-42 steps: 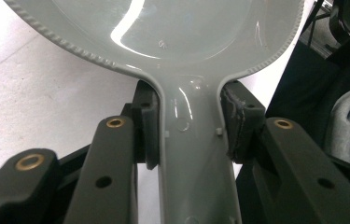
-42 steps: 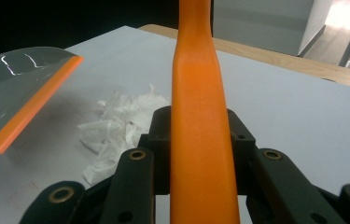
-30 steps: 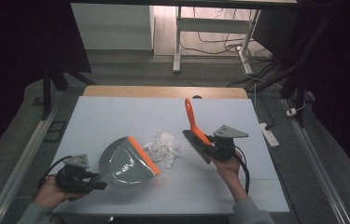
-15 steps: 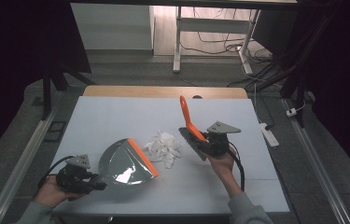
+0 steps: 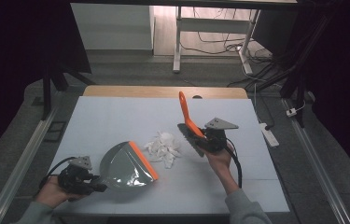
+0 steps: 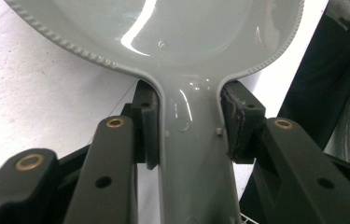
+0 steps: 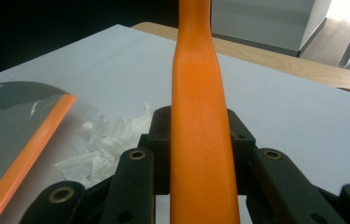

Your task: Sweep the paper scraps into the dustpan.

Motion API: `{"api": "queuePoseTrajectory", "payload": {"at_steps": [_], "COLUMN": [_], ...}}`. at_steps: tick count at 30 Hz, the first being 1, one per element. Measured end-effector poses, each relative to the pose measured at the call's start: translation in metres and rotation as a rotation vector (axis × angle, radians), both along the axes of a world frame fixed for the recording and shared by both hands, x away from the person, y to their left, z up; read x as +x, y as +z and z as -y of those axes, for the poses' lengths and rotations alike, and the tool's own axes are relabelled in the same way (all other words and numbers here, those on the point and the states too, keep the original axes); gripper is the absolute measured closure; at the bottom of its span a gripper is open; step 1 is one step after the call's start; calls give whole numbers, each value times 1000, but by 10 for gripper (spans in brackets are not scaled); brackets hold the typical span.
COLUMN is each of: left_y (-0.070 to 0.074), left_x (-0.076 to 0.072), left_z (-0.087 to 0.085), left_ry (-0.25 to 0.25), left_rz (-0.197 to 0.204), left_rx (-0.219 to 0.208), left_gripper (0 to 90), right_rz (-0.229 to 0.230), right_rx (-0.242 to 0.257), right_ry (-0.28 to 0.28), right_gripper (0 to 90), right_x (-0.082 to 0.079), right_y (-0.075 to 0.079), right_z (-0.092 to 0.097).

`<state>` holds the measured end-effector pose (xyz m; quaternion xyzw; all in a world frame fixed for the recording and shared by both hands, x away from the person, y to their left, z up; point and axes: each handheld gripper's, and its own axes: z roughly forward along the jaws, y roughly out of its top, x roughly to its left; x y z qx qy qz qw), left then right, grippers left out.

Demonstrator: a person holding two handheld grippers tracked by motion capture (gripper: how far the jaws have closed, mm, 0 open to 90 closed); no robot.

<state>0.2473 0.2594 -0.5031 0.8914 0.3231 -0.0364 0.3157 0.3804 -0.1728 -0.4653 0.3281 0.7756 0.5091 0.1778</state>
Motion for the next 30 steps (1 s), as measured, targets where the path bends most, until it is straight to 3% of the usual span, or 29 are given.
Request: {"api": "queuePoseTrajectory", "payload": {"at_steps": [18,30], "left_y": [-8,-9], "left_x": [5,7], "left_z": [6,8], "left_ry": [-7,-6], "left_rz": [-23,-27], "left_rx": [1,-2], "left_gripper": [617,617], "right_rz": [-25,-39], "right_rx": [-15,-50], "right_ry": [-2,-11], "right_gripper": [699,699], "right_x": [10,22], "right_y": [-7,-12], "right_z": [-9,-21]}}
